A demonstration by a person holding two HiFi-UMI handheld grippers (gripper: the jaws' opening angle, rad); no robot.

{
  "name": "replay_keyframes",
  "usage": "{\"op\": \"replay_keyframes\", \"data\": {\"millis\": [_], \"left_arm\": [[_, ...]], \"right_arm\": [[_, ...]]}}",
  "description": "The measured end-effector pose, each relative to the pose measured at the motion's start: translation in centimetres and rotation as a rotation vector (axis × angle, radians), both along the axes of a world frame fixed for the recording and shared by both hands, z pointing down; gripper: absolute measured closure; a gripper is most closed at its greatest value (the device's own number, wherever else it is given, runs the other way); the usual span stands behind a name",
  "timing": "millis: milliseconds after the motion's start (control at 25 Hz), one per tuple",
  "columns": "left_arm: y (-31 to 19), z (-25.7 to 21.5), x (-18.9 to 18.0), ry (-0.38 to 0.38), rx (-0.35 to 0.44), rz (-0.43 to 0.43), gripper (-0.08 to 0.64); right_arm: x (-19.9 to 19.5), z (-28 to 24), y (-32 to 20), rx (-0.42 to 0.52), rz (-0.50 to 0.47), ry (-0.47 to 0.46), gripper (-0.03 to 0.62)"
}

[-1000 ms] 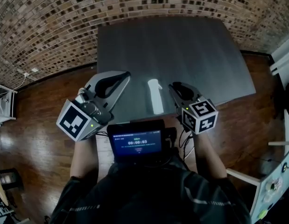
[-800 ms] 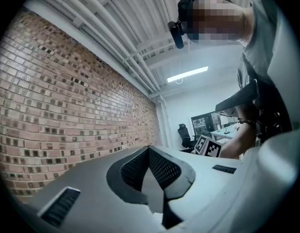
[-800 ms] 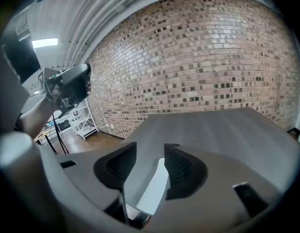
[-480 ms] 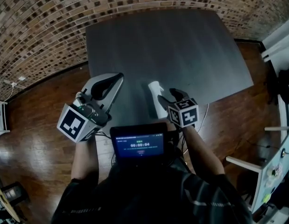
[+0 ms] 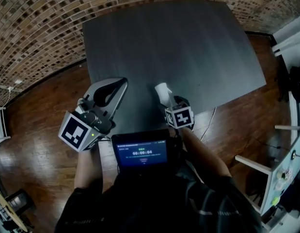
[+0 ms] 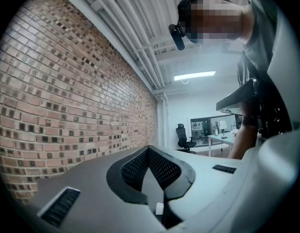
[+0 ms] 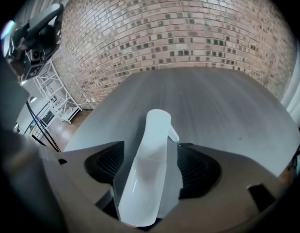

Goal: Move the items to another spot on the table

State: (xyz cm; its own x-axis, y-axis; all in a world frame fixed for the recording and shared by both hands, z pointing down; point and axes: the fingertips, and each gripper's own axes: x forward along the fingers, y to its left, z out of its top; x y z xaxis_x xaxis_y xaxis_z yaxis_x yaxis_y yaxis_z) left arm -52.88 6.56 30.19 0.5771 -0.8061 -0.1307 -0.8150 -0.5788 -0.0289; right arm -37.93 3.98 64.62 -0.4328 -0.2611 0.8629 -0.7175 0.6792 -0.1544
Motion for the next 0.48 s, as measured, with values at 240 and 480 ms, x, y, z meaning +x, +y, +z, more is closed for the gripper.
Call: {"op": "replay_keyframes", "data": {"millis": [240, 480], "left_arm": [[-0.6, 1.9, -0.2, -0.003, -0.041, 0.012, 0.566], [-1.2, 1.9, 0.1, 0.0, -0.042, 0.027, 0.566]], "right_arm": [[0.0, 3.1, 1.1, -0.049, 0.008, 0.052, 0.255], [0.1, 4.3, 1.5, -0.077, 0.002, 0.058, 0.31]]}}
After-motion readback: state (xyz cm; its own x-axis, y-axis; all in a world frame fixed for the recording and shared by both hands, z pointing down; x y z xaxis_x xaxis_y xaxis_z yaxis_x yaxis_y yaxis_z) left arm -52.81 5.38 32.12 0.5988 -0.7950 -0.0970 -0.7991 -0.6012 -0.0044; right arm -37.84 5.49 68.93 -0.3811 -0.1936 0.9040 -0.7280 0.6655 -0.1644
